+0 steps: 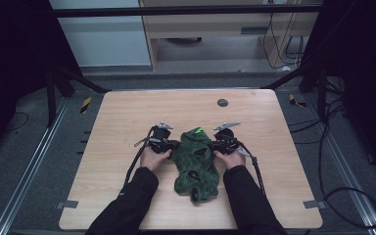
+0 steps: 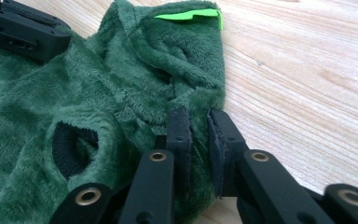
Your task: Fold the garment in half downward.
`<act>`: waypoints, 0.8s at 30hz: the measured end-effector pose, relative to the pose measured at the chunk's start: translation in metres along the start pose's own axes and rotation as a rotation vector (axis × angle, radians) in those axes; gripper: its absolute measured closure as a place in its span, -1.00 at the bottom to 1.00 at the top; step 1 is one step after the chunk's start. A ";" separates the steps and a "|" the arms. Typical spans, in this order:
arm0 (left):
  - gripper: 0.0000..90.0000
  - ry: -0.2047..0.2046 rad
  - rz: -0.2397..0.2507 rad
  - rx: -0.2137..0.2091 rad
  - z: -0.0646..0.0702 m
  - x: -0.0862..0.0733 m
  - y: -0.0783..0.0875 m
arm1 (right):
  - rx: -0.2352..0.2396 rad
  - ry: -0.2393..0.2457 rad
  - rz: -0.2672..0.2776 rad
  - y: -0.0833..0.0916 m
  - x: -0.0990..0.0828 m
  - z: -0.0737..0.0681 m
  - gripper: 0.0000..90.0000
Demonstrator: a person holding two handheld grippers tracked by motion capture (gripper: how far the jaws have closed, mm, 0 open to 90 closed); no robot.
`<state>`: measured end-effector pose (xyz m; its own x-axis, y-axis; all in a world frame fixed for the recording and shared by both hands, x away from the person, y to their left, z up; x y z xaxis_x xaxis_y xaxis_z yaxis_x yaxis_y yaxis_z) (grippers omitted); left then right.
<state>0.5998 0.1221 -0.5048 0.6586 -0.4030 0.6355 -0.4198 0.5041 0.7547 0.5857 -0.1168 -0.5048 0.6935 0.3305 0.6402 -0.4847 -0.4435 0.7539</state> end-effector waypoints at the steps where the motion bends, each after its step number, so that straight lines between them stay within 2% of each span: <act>1: 0.85 -0.003 0.000 0.001 0.000 0.000 0.000 | -0.007 0.005 0.003 0.000 0.000 0.000 0.81; 12: 0.87 -0.021 0.043 0.003 0.006 0.006 0.012 | -0.011 0.021 0.035 0.012 0.006 -0.001 0.86; 15: 0.88 -0.043 0.051 0.000 0.008 0.010 0.018 | -0.009 0.031 0.050 0.018 0.008 -0.002 0.86; 24: 0.88 -0.074 0.093 -0.010 0.018 0.019 0.035 | -0.003 0.053 0.094 0.036 0.012 -0.005 0.86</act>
<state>0.5860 0.1184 -0.4634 0.5685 -0.4093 0.7136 -0.4709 0.5494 0.6902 0.5744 -0.1243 -0.4694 0.6157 0.3317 0.7148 -0.5477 -0.4721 0.6908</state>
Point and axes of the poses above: each handheld gripper's, and its own axes: y roughly backward along the jaws, x roughly out of its top, z roughly to its right, the point moved 2 cm from there along -y, roughly forward along the jaws, and after that the axes turned 3 degrees about -z, right-handed, at the moved point
